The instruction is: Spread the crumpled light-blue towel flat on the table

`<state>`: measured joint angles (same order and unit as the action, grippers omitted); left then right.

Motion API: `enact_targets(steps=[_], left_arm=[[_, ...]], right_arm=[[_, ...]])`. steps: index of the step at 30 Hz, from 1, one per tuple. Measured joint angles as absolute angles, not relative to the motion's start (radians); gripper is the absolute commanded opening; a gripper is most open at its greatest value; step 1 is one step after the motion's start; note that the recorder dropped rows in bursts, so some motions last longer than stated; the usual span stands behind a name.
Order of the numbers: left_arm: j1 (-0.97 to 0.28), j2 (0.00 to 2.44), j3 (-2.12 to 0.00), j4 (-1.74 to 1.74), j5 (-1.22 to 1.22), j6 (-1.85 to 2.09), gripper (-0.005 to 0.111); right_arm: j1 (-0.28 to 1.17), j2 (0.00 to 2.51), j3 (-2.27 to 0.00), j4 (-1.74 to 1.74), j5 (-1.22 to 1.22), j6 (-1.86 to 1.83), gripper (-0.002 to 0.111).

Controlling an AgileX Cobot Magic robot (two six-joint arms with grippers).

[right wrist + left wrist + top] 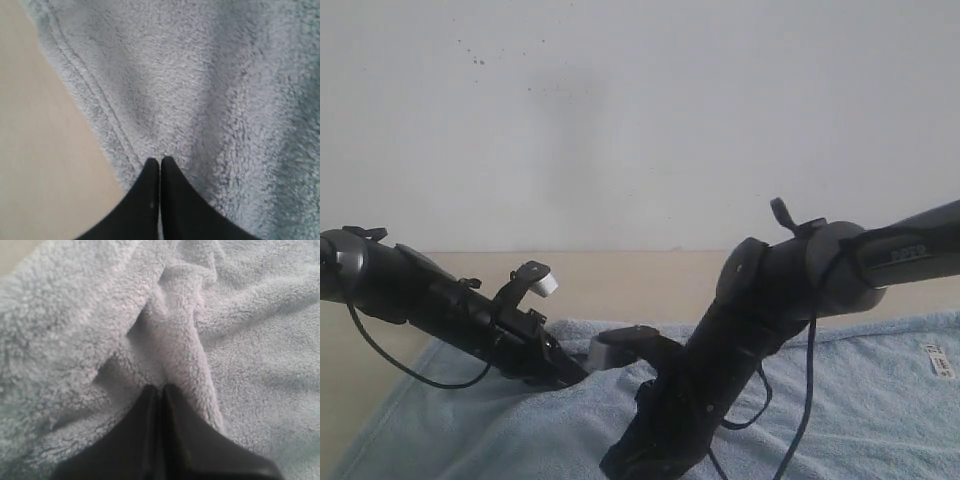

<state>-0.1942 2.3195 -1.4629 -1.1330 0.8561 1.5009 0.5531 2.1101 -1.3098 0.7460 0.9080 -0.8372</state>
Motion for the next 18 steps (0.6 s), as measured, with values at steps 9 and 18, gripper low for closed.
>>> enact_targets(steps=[9, 18], left_arm=[[-0.194, 2.320, -1.463, -1.141, 0.846, 1.509, 0.004], [-0.194, 2.321, -1.463, -1.226, 0.691, 1.511, 0.004]], right_arm=[[0.577, 2.102, -1.247, 0.689, 0.788, -0.771, 0.000], [0.577, 2.096, -1.218, 0.689, 0.898, -0.725, 0.000]])
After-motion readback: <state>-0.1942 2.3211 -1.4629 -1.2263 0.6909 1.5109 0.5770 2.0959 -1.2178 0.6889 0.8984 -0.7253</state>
